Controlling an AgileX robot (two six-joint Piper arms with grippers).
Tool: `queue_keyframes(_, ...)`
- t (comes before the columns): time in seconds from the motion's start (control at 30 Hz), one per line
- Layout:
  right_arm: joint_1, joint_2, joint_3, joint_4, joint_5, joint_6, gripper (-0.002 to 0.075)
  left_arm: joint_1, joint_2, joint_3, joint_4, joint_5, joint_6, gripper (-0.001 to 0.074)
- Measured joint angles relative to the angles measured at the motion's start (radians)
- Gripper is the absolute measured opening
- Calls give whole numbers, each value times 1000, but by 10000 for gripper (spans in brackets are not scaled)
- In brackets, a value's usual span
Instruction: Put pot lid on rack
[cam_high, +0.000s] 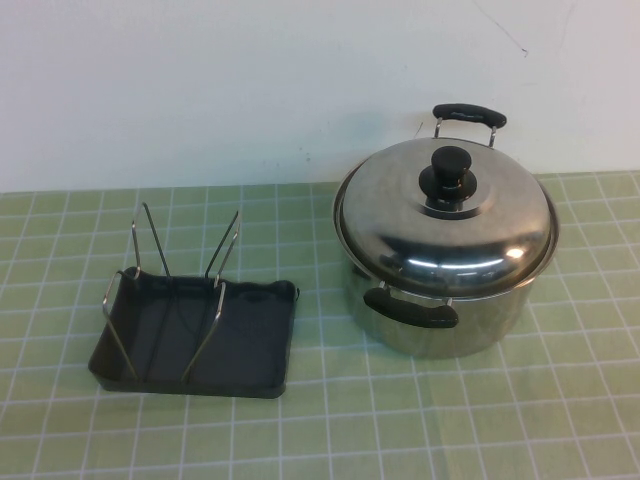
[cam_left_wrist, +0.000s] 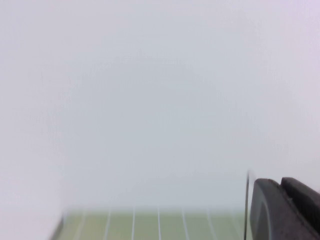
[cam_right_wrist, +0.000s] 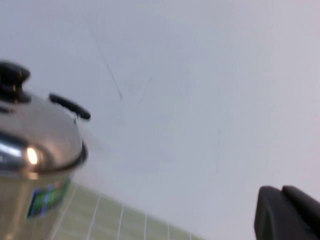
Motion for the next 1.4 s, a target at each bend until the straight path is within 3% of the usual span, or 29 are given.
queue_keyframes(0.23, 0, 0, 0, -45, -282, 6, -1, 0, 0, 0, 0, -345, 2, -2)
queue_keyframes(0.43, 0, 0, 0, 49, -298, -21, -1, 0, 0, 0, 0, -496, -29, -2)
queue_keyframes(0.7, 0, 0, -6, 222, -307, -30, -1, 0, -1, 0, -33, -479, -42, -2)
queue_keyframes(0.8, 0, 0, -65, 283, -280, -54, -1, 0, -1, -28, -12, -374, -45, -2)
queue_keyframes(0.97, 0, 35, -263, 300, -88, -92, -1, 0, -1, -176, 3, -148, -42, -2)
queue_keyframes(1.13, 0, 210, -431, 300, 54, -99, -1, 0, 4, -207, 24, -53, -26, -2)
queue_keyframes(1.4, 0, 570, -449, 114, -254, -72, -1, 0, 27, -80, 26, -118, -38, -2)
